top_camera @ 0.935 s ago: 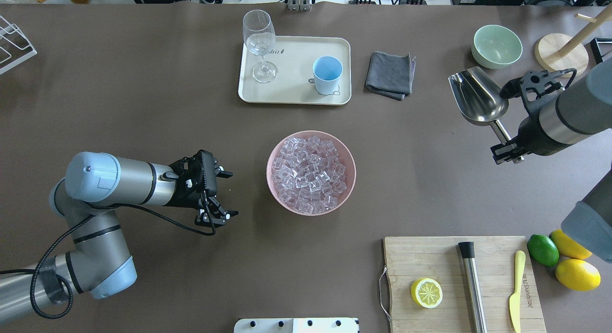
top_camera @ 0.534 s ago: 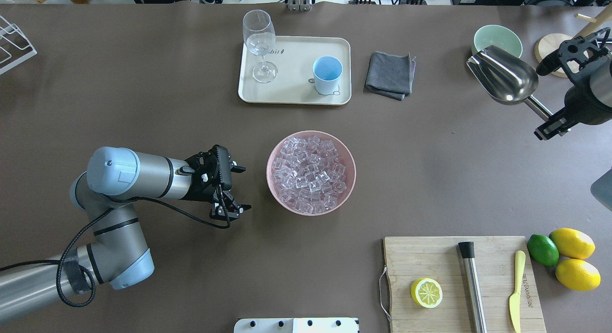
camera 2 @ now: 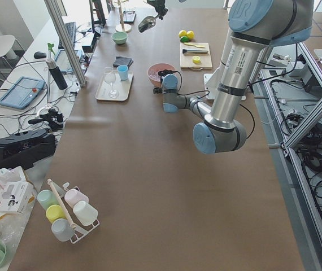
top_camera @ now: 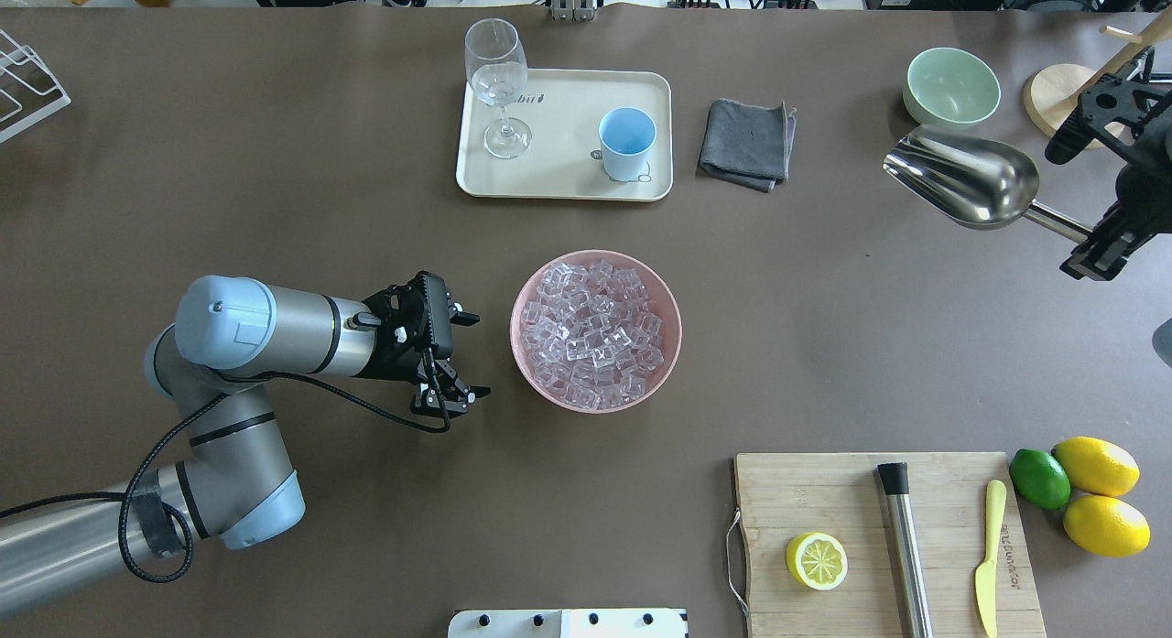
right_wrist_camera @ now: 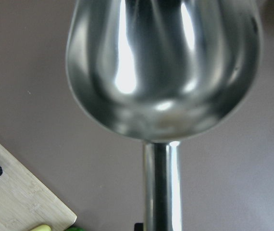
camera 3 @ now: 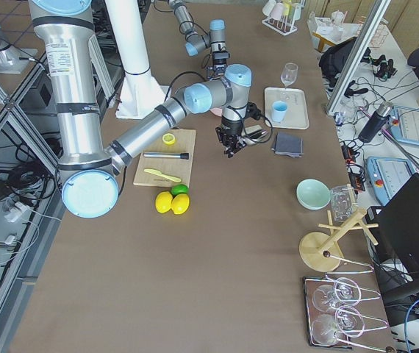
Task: Put ice in cup with scoop
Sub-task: 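Lift the metal scoop with the right gripper and swing it up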
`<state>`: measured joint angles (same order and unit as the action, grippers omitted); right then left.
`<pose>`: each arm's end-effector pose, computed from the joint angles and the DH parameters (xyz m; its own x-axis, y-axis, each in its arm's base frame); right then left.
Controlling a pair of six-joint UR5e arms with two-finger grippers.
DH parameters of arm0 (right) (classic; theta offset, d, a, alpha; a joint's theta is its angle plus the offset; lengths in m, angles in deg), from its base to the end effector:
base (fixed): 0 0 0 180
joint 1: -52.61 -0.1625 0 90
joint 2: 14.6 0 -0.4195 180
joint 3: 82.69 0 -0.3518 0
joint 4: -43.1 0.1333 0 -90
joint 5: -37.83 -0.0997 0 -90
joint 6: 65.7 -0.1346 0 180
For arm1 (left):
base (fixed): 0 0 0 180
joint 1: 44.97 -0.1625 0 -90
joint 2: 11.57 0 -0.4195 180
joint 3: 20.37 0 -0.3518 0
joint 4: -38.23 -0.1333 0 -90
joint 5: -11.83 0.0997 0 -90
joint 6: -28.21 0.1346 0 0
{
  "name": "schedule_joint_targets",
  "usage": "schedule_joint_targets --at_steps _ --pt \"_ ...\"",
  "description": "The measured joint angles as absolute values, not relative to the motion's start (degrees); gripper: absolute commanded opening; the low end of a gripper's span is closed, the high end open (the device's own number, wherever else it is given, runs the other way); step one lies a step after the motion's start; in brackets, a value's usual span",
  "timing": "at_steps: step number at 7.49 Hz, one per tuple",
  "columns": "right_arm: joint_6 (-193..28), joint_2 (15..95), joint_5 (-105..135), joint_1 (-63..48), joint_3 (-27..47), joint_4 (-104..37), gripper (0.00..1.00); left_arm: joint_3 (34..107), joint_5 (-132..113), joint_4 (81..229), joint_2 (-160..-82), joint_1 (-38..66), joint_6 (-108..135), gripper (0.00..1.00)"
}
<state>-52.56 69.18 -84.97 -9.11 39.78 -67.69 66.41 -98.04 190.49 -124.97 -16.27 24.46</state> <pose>-0.1599 -0.4246 0.4366 0.5415 -0.7211 0.4321 0.5894 0.6922 0.4165 0.5153 -0.3819 0.3440 0.1633 0.9805 -0.1095 -0.1049 0.1276 0.9863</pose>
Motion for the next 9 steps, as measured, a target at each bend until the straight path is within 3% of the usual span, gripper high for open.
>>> schedule_joint_targets --at_steps 5,9 --pt "-31.14 58.55 -75.5 -6.75 42.83 -91.82 0.0 65.4 -93.64 190.43 -127.14 -16.9 24.33 0.98" --pt "-19.25 55.73 -74.13 -1.43 45.14 -97.27 0.0 65.35 -92.35 190.88 -127.22 -17.75 24.56 0.98"
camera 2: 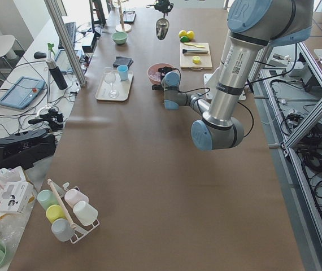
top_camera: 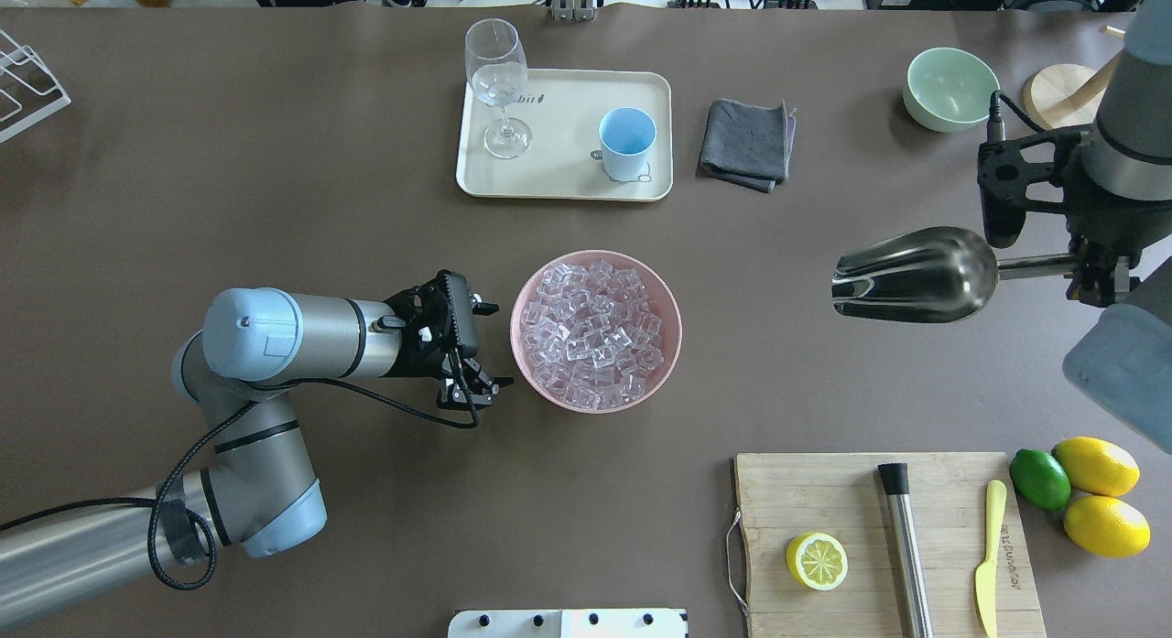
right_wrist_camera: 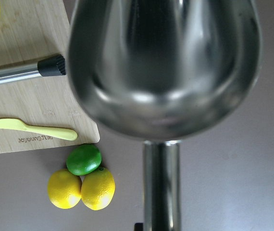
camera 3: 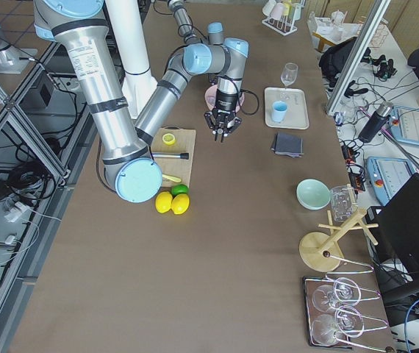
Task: Put ice in cup with scoop
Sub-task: 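Lift the metal scoop with the right gripper and swing it up, then bring the scoop over the pink bowl and lower it into the ice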
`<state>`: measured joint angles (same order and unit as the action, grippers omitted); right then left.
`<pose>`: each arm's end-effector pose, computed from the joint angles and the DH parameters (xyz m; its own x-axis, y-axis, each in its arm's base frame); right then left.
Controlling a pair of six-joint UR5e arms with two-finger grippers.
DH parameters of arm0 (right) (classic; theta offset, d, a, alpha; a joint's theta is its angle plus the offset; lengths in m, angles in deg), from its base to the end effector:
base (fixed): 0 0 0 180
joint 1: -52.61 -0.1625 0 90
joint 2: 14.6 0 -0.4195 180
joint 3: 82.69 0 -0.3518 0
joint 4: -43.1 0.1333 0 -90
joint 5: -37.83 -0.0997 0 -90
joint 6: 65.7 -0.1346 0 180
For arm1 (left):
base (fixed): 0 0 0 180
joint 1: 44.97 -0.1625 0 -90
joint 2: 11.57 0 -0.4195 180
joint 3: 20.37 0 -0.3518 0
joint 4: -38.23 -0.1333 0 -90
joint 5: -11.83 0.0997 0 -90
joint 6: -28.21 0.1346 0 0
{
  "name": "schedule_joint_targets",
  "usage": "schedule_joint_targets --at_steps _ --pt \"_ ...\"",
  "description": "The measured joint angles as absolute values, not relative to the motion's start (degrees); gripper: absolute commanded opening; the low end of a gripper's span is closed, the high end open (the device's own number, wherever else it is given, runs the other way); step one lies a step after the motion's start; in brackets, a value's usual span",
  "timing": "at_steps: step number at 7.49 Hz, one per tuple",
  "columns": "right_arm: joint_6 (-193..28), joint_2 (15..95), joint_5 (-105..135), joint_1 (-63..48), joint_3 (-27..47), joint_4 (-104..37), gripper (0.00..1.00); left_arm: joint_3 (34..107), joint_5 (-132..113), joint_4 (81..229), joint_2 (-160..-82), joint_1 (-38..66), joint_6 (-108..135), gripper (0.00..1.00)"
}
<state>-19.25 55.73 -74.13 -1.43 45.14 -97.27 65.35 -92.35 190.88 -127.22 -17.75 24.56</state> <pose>-0.1940 -0.4086 0.3723 0.0761 -0.9832 0.1657 0.9258 0.1314 0.3545 0.5316 -0.3862 0.3269 0.2323 0.9686 -0.0888 -0.0780 0.1095 0.9909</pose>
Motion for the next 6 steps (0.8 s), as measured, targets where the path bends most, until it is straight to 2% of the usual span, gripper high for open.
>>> schedule_joint_targets --at_steps 4,6 --pt "-19.08 47.49 -72.67 3.08 44.08 -106.9 0.0 65.55 -93.6 191.63 -126.54 -17.68 24.6 0.98" --pt "-19.19 38.69 -72.6 4.76 37.05 -112.85 0.0 65.55 -93.57 192.79 -125.69 -17.88 24.61 0.98"
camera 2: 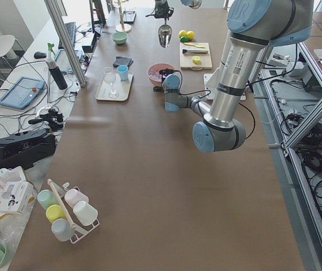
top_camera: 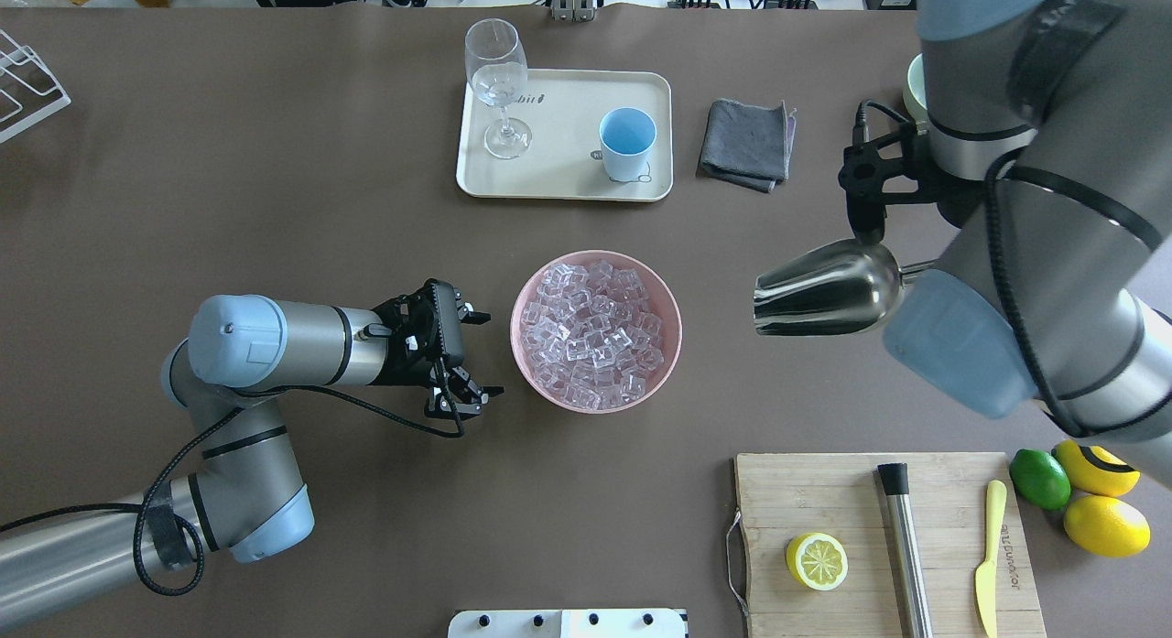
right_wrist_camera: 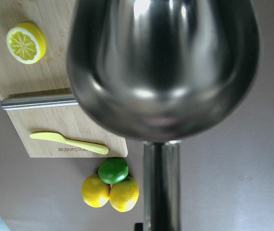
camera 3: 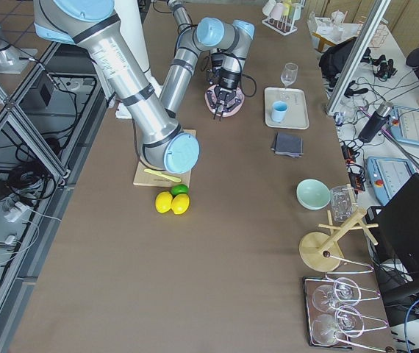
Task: Put ice in cup with scoop
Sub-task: 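Bring the scoop over the pink bowl and lower it into the ice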
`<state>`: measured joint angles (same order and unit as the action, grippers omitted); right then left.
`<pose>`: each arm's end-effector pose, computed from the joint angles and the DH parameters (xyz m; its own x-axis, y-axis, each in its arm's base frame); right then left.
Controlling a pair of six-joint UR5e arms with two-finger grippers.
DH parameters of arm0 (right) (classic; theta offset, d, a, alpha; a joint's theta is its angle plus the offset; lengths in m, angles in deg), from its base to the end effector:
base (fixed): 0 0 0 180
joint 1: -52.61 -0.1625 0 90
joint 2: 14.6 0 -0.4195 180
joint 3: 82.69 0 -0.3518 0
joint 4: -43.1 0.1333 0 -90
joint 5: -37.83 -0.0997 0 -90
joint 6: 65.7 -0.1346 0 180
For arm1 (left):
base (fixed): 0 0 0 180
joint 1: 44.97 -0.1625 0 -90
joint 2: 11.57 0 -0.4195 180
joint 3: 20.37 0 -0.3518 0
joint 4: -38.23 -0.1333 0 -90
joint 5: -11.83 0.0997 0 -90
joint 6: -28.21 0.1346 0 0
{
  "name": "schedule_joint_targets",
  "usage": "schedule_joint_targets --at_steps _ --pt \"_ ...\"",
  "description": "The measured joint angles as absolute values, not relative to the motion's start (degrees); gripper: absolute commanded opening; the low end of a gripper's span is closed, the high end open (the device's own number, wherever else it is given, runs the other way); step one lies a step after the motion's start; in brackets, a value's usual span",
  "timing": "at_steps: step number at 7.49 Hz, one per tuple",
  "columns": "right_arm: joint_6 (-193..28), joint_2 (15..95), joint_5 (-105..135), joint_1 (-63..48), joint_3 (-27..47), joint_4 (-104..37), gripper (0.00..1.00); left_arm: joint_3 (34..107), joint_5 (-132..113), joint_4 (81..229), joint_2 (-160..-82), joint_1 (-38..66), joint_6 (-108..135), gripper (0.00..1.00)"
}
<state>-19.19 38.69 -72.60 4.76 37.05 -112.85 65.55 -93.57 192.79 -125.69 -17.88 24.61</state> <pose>-0.2663 -0.4228 0.3016 -0.0101 -0.9722 0.2339 0.9644 0.0524 0.2592 0.5258 -0.3785 0.3378 0.2085 0.9741 -0.0875 -0.0708 0.1042 0.9920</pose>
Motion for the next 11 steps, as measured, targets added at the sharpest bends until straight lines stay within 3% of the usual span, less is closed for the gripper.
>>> schedule_joint_targets --at_steps 4,11 --pt "-23.42 24.9 -72.26 8.63 22.25 -120.11 0.0 65.37 -93.55 194.93 -123.72 -19.03 24.63 0.98" --pt "-33.03 17.33 -70.35 13.05 9.27 -121.37 0.0 65.51 -93.32 195.61 -123.1 -18.94 24.61 0.98"
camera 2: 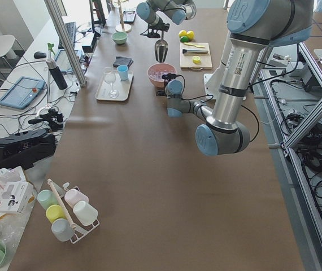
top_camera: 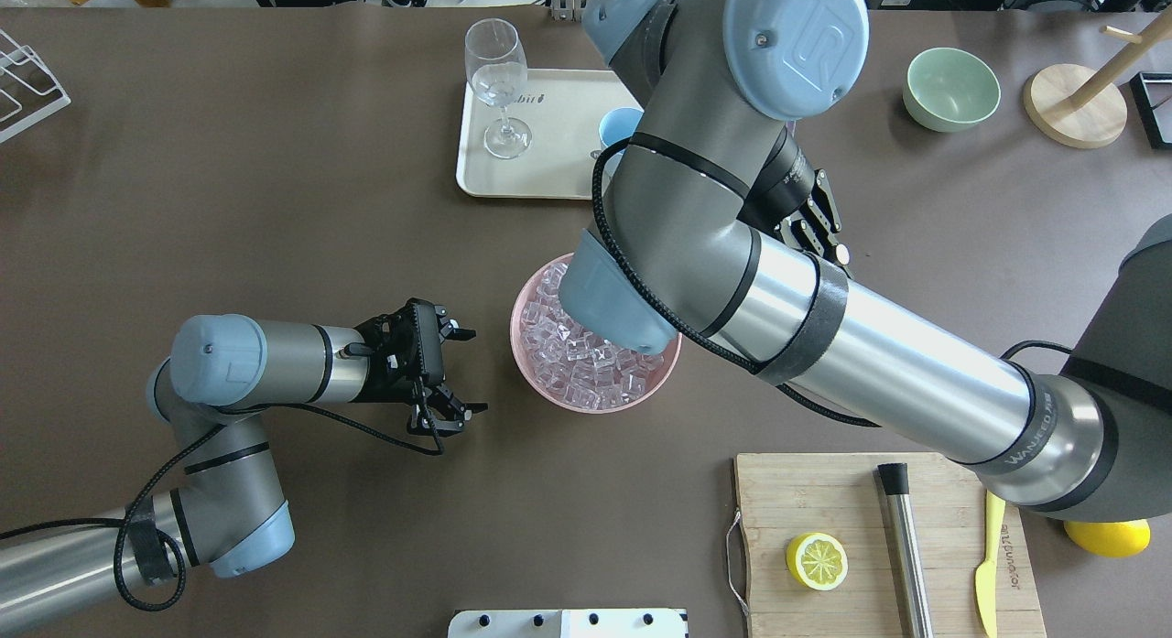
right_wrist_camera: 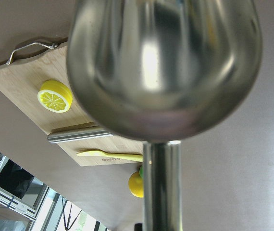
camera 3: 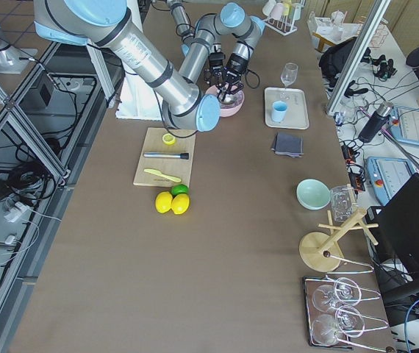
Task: Put ice in cup with scoop
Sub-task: 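Bring the scoop over the pink bowl and lower it into the ice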
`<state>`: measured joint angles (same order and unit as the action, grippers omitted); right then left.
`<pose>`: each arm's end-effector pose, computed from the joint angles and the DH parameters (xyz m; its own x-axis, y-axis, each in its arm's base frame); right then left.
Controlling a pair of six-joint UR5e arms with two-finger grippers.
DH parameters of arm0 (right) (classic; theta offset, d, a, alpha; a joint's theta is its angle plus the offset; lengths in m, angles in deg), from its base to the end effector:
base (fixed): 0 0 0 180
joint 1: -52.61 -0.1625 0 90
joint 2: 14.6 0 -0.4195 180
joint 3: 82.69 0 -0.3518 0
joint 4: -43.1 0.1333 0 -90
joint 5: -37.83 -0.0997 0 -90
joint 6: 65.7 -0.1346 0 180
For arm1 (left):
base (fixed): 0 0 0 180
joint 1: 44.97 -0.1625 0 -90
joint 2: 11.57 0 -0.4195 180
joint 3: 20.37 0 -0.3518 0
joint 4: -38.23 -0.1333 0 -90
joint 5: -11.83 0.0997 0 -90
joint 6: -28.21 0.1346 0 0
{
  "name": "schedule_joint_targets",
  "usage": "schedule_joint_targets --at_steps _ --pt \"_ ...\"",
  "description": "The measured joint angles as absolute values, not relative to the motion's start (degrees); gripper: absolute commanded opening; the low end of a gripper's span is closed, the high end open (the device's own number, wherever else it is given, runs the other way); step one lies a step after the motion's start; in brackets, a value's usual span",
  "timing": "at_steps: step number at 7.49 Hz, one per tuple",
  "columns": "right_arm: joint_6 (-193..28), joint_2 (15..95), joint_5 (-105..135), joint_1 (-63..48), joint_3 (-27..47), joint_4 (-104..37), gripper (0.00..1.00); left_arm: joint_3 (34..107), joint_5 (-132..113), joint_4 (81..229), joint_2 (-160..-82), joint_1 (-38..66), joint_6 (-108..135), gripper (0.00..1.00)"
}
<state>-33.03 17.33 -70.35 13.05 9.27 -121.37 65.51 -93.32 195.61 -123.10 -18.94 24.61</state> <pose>-0.4017 -0.4502 0.2283 0.1568 -0.9078 0.3890 0.9875 0.1505 -0.0468 0.5213 -0.3638 0.3600 0.1945 0.9771 -0.0862 -0.0695 0.1014 0.9924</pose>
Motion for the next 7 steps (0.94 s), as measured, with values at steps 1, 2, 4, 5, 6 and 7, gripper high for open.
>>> schedule_joint_targets --at_steps 1,2,4,5,6,7 --pt "-34.2 16.16 -70.08 13.61 7.27 -121.42 0.0 65.55 -93.42 195.63 -123.1 -18.91 24.61 0.98" --pt "-35.24 15.11 -69.93 14.1 5.59 -121.49 0.0 65.56 -93.49 195.63 -123.11 -18.84 24.65 0.98" --pt "-37.7 13.84 -69.69 15.31 3.74 -121.9 0.0 65.58 -93.52 195.64 -123.13 -18.79 24.69 0.98" --pt "-39.11 13.56 -69.29 15.96 3.27 -122.08 0.0 65.59 -93.57 195.64 -123.07 -18.78 24.69 0.98" --pt "-40.09 13.38 -68.97 16.54 2.76 -122.17 0.0 65.59 -93.58 195.64 -123.05 -18.78 24.69 0.98" --pt "-41.27 13.29 -68.67 17.12 2.37 -122.26 0.0 65.59 -93.54 195.64 -123.06 -18.78 24.69 0.98"
